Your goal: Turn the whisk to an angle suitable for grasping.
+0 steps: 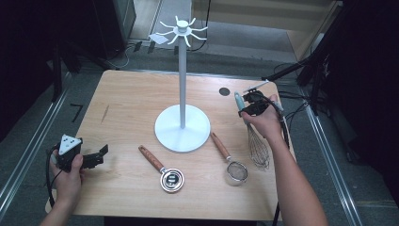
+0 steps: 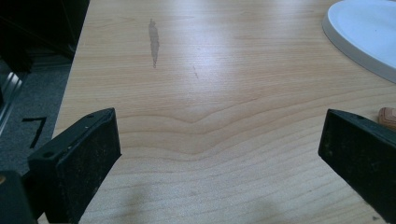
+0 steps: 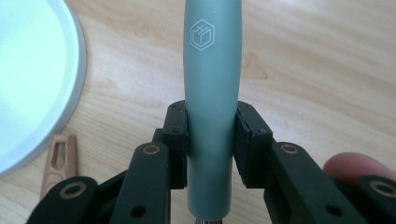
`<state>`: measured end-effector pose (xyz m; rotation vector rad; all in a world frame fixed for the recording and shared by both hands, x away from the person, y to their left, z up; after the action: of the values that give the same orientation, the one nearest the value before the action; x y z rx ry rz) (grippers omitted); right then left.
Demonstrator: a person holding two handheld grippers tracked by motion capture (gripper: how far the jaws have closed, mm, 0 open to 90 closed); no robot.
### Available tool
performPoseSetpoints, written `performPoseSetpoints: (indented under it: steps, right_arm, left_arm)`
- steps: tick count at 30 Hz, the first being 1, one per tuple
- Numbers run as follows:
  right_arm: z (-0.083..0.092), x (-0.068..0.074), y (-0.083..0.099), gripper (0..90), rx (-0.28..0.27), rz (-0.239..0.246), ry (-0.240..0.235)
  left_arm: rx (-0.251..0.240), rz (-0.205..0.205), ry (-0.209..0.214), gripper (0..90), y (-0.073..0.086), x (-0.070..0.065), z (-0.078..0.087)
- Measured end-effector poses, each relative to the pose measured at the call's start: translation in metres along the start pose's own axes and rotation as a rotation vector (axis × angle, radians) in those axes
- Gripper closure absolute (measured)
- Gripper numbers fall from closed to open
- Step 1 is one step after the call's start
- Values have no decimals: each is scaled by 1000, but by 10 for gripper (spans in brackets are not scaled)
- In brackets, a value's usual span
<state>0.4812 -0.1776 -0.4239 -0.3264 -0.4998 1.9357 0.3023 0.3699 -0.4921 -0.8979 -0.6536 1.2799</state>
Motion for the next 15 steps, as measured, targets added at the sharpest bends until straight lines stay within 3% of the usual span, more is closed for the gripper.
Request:
performPoseSetpoints:
  steps: [15]
  right_arm:
    - [33,9,-4,705,-288,0,-16]
  left_arm:
    - [-1,1,0,0,0,0,0]
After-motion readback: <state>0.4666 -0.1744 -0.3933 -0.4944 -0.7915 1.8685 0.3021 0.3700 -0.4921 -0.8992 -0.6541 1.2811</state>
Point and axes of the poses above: each handheld gripper's, and its own axes: z roughly backward along the jaws, y roughly out of its underside, x roughly to its left, the point moved 2 cm from there along -z, roughly forward along the jaws, and after that the axes turned 2 degrees about z, right-handed, at the moved point
